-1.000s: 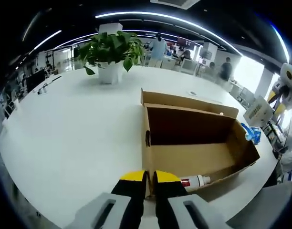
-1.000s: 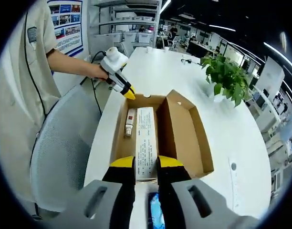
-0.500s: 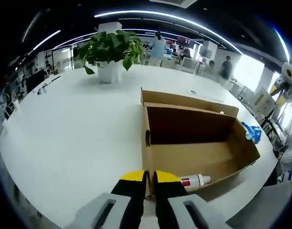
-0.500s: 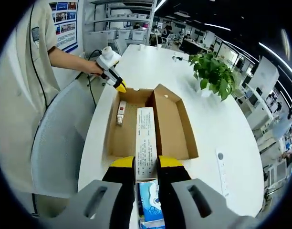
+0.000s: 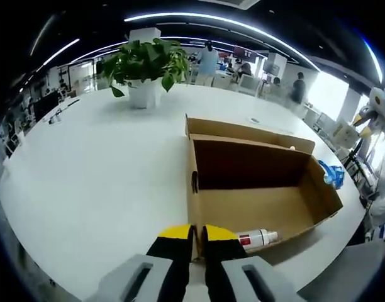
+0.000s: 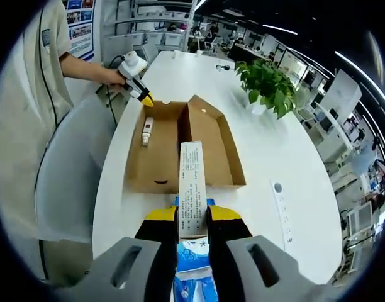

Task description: Operate the shoe box by opening the lid, removing the specified soft item, and placing it in the target area until the item is outside and the box remains undamaged.

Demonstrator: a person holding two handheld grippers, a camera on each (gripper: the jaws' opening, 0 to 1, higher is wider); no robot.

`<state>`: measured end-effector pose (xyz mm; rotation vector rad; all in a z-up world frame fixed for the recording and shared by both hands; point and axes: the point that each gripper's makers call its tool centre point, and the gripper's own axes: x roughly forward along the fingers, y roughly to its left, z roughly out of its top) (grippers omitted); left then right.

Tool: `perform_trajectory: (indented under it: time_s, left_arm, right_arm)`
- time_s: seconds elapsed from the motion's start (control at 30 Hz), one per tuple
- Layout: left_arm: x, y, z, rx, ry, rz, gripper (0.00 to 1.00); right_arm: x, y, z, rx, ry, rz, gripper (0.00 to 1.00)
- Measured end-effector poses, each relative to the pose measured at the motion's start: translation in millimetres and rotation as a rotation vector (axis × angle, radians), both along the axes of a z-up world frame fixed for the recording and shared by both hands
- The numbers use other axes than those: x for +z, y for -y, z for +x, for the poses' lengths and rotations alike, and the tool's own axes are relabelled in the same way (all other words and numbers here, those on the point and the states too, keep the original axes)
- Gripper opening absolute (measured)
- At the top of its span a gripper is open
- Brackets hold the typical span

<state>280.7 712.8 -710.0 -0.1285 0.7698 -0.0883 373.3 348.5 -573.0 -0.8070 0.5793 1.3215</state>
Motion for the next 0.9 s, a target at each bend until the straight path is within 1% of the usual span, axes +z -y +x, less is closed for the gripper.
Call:
perform_trajectory:
  time_s: [0.4,0.5,0.9]
  left_arm:
    - [-0.6,0,0.0,-0.005,-0.009,0.005,0.06]
    - [-0.7,1,-0.1,-0.006,-0.011,0.008,0.06]
    - [-2.0,0,0.6,-0.012,-0.039,0.021,0.06]
  right_arm:
    - [-7.2,35,28,-0.036,0.026,-0.028,0.14]
    - [-13.0,46,35,-0.041,0.036,-0.047,0.14]
    - [-36.3,84,62,-0.079,0.031,-0.085,0.14]
